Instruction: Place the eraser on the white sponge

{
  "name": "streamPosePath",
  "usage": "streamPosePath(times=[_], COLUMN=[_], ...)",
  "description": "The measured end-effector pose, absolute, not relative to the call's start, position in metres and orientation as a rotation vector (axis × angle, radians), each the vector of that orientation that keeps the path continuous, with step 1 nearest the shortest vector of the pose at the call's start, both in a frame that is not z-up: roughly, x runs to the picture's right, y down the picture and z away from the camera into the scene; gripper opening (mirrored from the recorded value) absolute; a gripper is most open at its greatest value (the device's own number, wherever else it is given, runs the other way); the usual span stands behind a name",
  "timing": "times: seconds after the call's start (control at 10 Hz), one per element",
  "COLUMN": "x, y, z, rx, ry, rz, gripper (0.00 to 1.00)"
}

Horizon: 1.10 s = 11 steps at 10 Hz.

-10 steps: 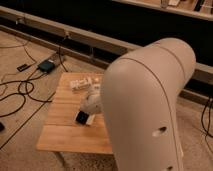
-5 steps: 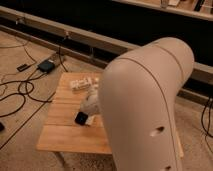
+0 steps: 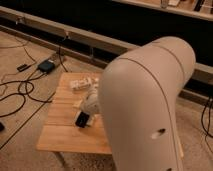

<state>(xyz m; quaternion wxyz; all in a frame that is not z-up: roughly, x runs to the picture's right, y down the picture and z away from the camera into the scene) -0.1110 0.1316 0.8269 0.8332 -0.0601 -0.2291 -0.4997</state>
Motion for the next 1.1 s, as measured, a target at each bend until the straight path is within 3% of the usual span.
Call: streamPosePath(times=[0.6, 1.1], x=[-0.026, -0.020], y=[0.082, 0.078], z=[0.808, 0.806], rx=[-0.143, -0.144], ry=[-0.294, -0.281], rz=[-0.854, -0.837], gripper=[0.80, 0.80])
